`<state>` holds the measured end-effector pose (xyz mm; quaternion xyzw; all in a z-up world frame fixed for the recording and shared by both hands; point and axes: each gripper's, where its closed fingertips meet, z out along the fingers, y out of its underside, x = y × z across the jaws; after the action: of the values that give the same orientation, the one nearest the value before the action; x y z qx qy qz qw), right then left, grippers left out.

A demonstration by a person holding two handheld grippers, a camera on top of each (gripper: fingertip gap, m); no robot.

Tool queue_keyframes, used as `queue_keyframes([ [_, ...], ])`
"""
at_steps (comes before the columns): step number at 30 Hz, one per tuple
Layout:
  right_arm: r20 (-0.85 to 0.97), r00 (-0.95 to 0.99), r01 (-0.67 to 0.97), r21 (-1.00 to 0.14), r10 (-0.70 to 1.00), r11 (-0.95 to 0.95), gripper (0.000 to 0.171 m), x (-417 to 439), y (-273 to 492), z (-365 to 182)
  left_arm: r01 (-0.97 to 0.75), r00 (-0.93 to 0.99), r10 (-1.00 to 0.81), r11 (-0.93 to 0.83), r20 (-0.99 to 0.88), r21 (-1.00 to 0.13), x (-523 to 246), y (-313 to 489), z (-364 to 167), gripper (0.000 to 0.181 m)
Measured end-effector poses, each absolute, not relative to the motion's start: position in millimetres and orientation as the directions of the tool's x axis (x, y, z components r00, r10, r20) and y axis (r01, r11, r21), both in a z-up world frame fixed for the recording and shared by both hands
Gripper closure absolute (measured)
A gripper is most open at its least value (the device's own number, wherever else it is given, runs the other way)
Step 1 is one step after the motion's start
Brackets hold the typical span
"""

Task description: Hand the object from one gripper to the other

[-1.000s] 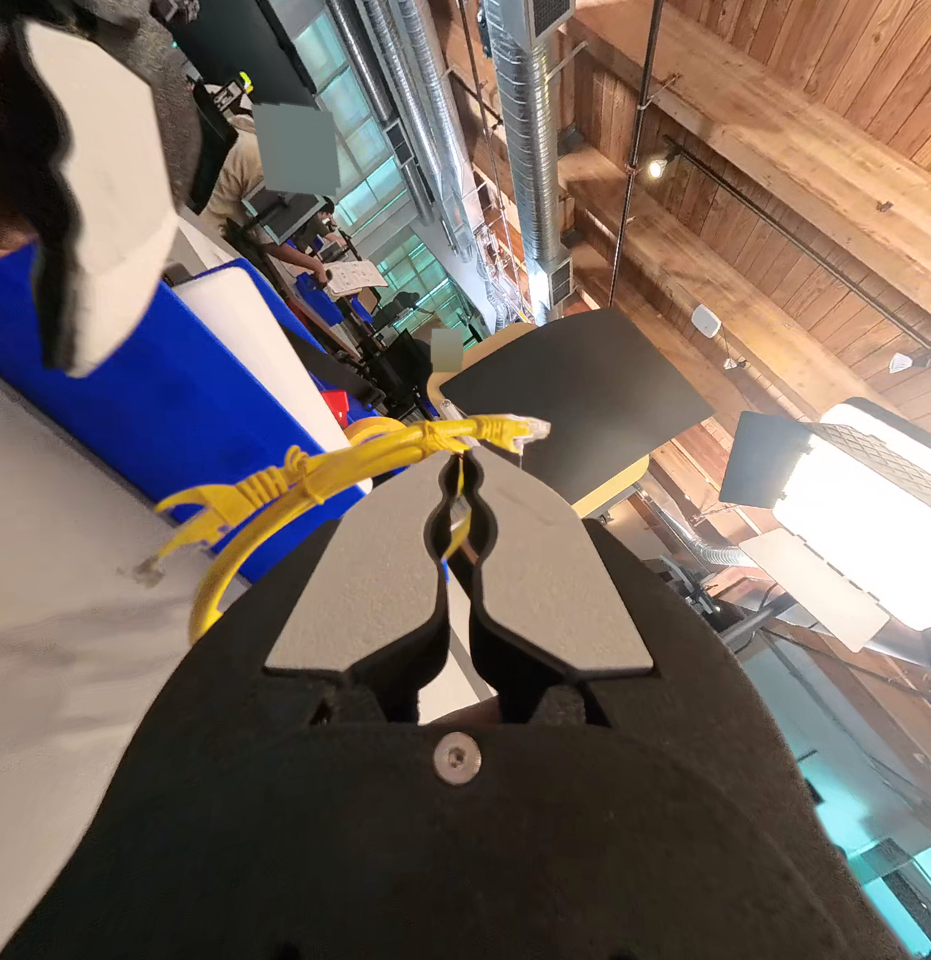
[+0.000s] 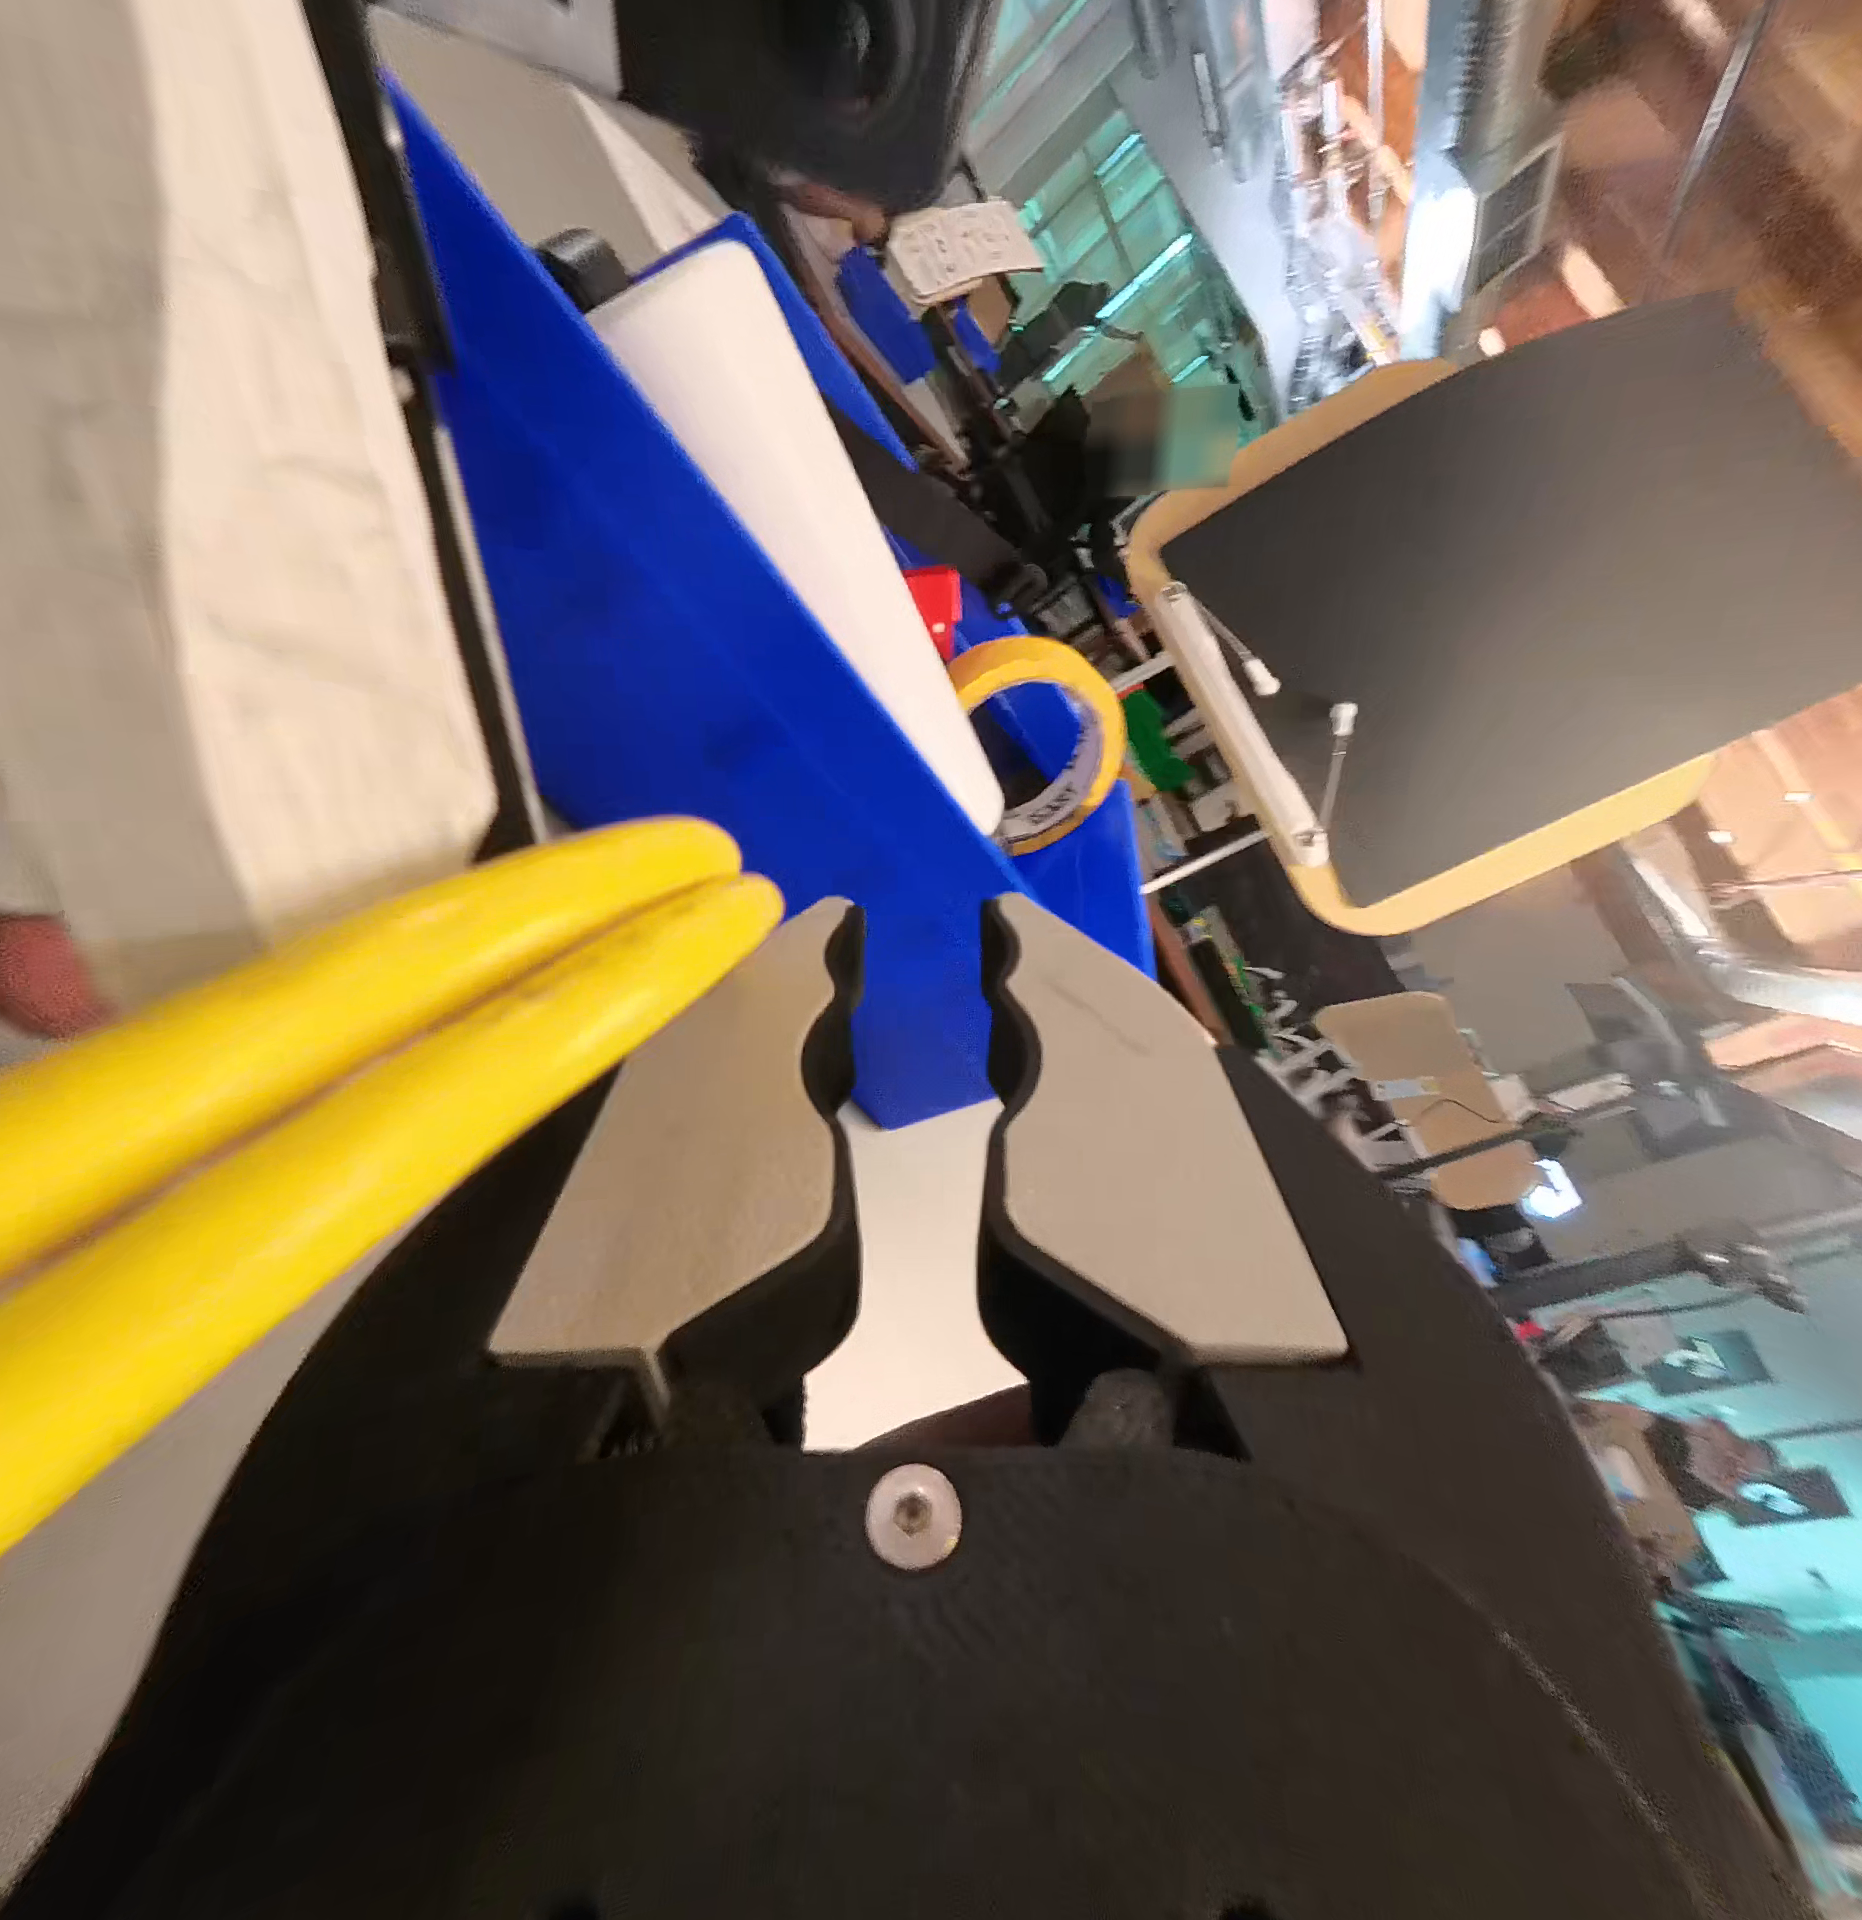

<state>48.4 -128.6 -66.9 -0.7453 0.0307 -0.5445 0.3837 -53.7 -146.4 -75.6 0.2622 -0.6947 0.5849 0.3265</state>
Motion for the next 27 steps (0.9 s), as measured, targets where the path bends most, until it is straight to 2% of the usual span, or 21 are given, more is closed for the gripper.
queue_keyframes([
  [5,0.849,0.247,0.406,-0.529,-0.468,-0.745,0.147,52.2,-132.3,-39.2,-0.761,-0.615,0.092,0.192,0.783,-0.620,-63.5,-147.1,-69.1,0.133],
  [9,0.887,0.214,0.385,-0.461,-0.409,-0.800,0.144,59.1,-130.1,-39.6,-0.748,-0.573,0.255,0.224,0.779,-0.624,-86.1,-146.6,-54.3,0.128],
  [13,0.856,0.251,0.387,-0.516,-0.451,-0.764,0.144,59.0,-124.9,-34.6,-0.779,-0.554,0.315,0.131,0.771,-0.614,-77.6,-143.4,-37.3,0.126],
  [16,0.865,0.221,0.402,-0.502,-0.451,-0.766,0.143,57.2,-126.0,-28.3,-0.783,-0.583,0.299,0.040,0.755,-0.620,-61.8,-138.5,-28.3,0.125],
  [19,0.859,0.223,0.391,-0.512,-0.461,-0.765,0.143,56.9,-132.3,-26.3,-0.772,-0.618,0.276,-0.036,0.736,-0.635,-49.7,-131.5,-20.7,0.154],
  [20,0.850,0.240,0.383,-0.527,-0.469,-0.759,0.143,56.7,-135.3,-27.2,-0.759,-0.637,0.263,-0.050,0.724,-0.650,-47.4,-129.5,-18.7,0.164],
  [23,0.773,0.384,0.335,-0.626,-0.505,-0.704,0.143,53.8,-142.4,-39.8,-0.674,-0.728,0.201,-0.028,0.656,-0.739,-47.6,-127.0,-16.5,0.177],
  [25,0.639,0.558,0.258,-0.740,-0.529,-0.621,0.145,48.4,-141.3,-56.6,-0.548,-0.823,0.169,0.013,0.542,-0.836,-53.2,-125.7,-15.7,0.177],
  [27,0.417,0.752,0.137,-0.856,-0.511,-0.498,0.144,35.3,-133.0,-74.5,-0.369,-0.912,0.160,0.081,0.378,-0.926,-62.7,-124.5,-19.8,0.178],
])
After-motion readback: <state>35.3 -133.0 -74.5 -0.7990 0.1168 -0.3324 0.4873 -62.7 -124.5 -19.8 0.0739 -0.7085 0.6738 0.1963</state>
